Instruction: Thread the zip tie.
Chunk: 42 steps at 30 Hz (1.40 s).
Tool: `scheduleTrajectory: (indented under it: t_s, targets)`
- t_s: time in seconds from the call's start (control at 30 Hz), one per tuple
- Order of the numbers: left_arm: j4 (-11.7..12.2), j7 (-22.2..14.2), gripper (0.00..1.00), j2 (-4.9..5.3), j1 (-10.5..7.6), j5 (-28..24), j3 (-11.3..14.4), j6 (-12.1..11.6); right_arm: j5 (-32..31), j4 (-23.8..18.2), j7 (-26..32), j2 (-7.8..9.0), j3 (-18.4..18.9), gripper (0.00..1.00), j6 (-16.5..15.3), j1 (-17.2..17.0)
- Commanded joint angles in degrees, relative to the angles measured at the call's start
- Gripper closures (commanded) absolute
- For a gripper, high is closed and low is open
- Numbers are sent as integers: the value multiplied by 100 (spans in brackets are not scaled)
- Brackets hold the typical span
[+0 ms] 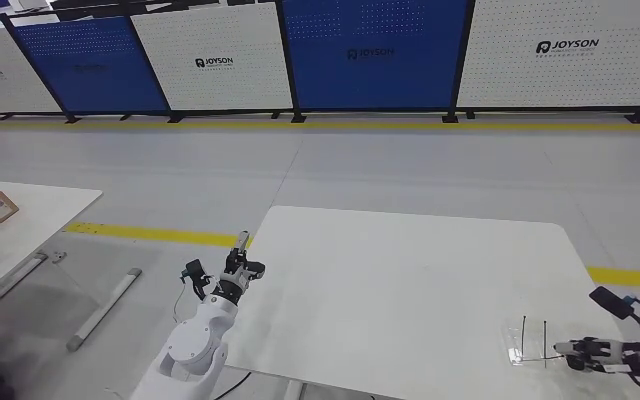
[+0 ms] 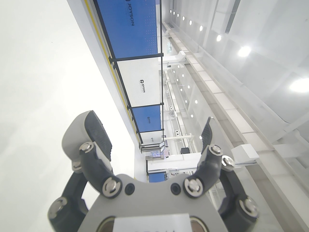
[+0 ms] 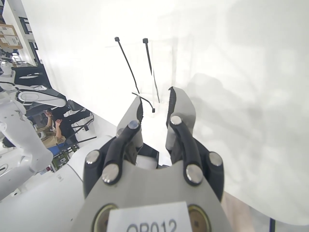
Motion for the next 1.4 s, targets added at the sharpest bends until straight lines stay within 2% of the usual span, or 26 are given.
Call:
scheduleTrajectory:
  t_s: [0.0,0.07,0.37,0.47,0.6,0.67,0.7,0.93,1.17,1.37]
  targets:
    - [0,0,0,0,0,0,0,0,-11,-32,-12,6,9,85,1,-21]
    - [0,0,0,0,0,0,0,0,-15,-66,-18,15,30,88,-1,-52]
    - [0,0,0,0,0,0,0,0,-9,-193,-11,47,85,82,-36,-174]
    - [0,0,0,0,0,0,0,0,12,-221,-22,54,101,89,-47,-202]
    - [0,0,0,0,0,0,0,0,27,-252,-23,65,117,87,-50,-228]
    - [0,0,0,0,0,0,0,0,21,-266,-16,70,117,98,-39,-229]
    - [0,0,0,0,0,0,0,0,18,-273,-17,72,116,100,-32,-228]
    - [0,0,0,0,0,0,0,0,125,-281,-59,96,231,100,-59,-299]
    - [0,0,0,0,0,0,0,0,596,-346,-223,138,682,100,-312,-591]
    - [0,0,0,0,0,0,0,0,1798,-332,-546,136,1451,100,-852,-1271]
